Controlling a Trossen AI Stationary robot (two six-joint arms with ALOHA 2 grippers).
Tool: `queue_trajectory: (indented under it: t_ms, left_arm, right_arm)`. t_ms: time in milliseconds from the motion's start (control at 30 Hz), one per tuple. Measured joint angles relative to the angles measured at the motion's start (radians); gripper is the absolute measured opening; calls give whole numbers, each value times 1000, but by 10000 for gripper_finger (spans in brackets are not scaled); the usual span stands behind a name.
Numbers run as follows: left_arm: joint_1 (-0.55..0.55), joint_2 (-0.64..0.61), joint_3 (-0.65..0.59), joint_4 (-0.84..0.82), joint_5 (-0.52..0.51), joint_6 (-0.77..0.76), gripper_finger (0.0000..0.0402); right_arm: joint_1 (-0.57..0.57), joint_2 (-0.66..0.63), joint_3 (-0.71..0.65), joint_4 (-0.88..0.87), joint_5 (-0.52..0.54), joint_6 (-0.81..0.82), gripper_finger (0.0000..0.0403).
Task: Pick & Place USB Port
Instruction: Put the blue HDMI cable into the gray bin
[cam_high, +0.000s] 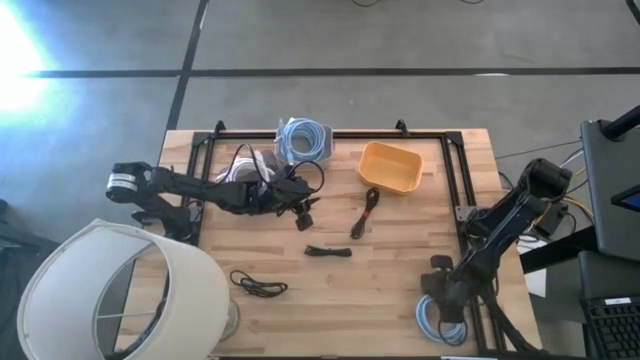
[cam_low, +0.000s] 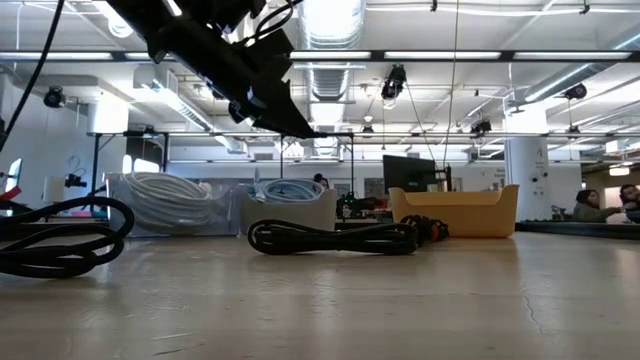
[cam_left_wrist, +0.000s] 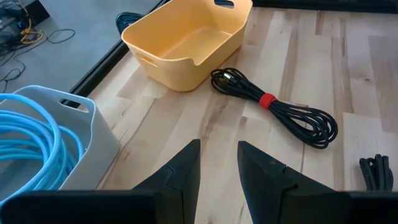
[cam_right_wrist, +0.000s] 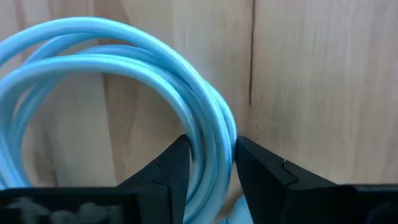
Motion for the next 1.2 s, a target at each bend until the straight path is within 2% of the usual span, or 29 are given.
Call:
queue_trajectory:
  t_ms: [133,300,400,567,633,767,1033,1200]
  left_arm:
    - [0,0,-1,0,0,1,110]
    - [0,0,-1,0,0,4,110]
    - [0,0,-1,1,0,12,110]
    - [0,0,-1,4,0,19,110]
    - [0,0,-1,6,0,20,110]
    - [0,0,-2,7,0,21,110]
    - [-9,0,-1,8,0,60,110]
    - [-16,-20,13,10,-3,87,110]
  right_arm:
    - [-1,71,69,-69,14,-44,103]
    - [-8,108,140,-157,24,-167,52]
    - [-35,97,166,-176,49,-243,29]
    - [-117,12,206,-188,113,-300,24]
    - [-157,-28,221,-205,188,-347,24]
    - [-243,-109,270,-202,412,-456,24]
    - [-452,-189,396,-197,936,-773,24]
    - [-634,-180,450,-55,1131,-850,24]
